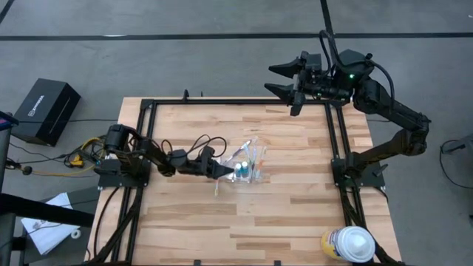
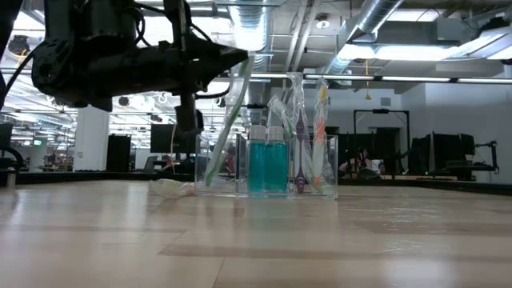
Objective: Pick & Place toothbrushing station
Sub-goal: Put the green toothbrush into the transparent organizer, then put the orange toothbrush into the transparent organizer
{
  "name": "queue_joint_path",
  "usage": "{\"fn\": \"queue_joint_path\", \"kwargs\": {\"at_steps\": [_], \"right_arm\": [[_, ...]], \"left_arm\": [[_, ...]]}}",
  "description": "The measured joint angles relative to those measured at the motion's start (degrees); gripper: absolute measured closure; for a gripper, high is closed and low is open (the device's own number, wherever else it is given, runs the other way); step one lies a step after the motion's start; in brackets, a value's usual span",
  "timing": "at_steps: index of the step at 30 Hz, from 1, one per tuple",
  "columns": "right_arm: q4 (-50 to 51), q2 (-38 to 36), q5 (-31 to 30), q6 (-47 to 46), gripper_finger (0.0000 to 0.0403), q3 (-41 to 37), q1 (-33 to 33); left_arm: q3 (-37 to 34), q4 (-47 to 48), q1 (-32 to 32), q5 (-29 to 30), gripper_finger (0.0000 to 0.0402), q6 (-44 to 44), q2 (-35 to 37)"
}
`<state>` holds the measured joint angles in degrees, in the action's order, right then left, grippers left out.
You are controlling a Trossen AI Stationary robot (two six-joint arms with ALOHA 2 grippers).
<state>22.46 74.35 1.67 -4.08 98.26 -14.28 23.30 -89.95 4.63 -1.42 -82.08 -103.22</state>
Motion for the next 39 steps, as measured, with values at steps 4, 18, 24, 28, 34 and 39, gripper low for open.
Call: {"fn": "queue_joint_path", "kwargs": {"at_steps": [4, 18, 24, 28, 34, 39], "right_arm": [[-0.02, 0.0, 0.0, 0.0, 0.0117, 0.02, 0.0], [-0.17, 0.0, 0.23, 0.02, 0.0117, 0.02, 0.0], [-0.24, 0.0, 1.53, 0.04, 0.0117, 0.02, 0.0], [-0.84, 0.0, 1.54, 0.14, 0.0117, 0.02, 0.0], [-2.02, -0.15, 1.57, 1.05, 0.0117, 0.02, 0.0], [-1.95, -0.28, 1.56, 0.83, 0.0117, 0.02, 0.0]], "left_arm": [[-0.64, -0.02, 0.34, -0.11, 0.0397, -2.23, 0.0], [-0.6, -0.04, 0.34, -1.63, 0.0229, -5.31, 0.07], [-0.58, 0.19, -0.04, -1.94, 0.0151, -4.44, 4.6], [-0.63, 0.21, -1.27, -2.13, 0.0142, -0.83, 12.18], [-0.81, 21.7, -2.37, -9.54, 0.0179, 2.46, 29.45], [-0.75, 55.25, -1.18, -12.32, 0.022, 5.63, 46.25]]}}
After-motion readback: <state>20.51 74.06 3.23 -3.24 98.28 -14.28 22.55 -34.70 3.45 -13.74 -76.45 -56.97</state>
